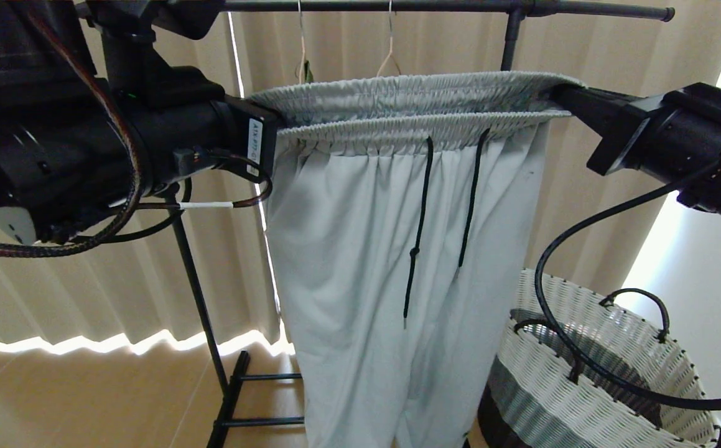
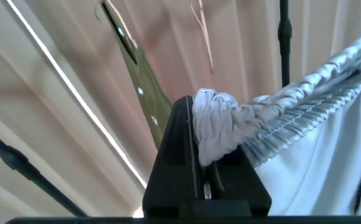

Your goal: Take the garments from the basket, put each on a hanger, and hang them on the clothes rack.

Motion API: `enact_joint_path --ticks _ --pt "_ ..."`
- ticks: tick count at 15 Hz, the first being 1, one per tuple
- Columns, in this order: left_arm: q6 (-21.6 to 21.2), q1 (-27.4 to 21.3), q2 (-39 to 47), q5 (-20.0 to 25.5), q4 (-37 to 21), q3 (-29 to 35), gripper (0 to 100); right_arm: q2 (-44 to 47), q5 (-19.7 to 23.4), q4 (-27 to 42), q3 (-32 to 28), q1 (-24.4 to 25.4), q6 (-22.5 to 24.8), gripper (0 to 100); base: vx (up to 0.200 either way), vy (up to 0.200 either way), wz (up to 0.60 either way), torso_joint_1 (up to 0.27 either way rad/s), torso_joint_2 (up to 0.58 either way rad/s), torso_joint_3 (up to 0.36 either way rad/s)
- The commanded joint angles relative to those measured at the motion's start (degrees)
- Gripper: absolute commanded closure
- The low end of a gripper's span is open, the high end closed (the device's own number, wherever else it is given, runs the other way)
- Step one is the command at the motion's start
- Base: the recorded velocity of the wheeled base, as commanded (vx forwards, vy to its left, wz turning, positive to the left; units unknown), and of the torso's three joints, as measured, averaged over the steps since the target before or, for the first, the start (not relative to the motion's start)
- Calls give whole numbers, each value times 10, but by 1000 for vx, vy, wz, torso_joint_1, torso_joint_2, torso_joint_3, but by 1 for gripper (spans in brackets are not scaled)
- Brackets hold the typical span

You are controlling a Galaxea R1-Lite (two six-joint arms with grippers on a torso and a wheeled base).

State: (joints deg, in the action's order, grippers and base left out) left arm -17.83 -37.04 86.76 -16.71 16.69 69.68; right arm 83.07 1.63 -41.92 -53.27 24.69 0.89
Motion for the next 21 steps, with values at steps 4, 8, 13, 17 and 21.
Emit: enact_joint_path --ticks 4,8,13,17,21 --pt "0 -8 10 -3 1 -18 100 -25 -1 10 23 0 2 100 0 0 0 0 0 0" --pt "3 -8 60 -46 2 8 100 -134 6 163 34 12 -1 100 0 0 0 0 0 0" --pt "3 -16 101 -79 3 51 100 -192 7 210 84 63 -16 100 0 0 0 0 0 0" --pt "5 -16 90 -87 3 41 100 -179 1 207 83 48 -14 100 0 0 0 0 0 0" --pt "4 -15 46 -85 -2 -1 100 -102 1 153 50 -31 -12 100 0 0 0 0 0 0"
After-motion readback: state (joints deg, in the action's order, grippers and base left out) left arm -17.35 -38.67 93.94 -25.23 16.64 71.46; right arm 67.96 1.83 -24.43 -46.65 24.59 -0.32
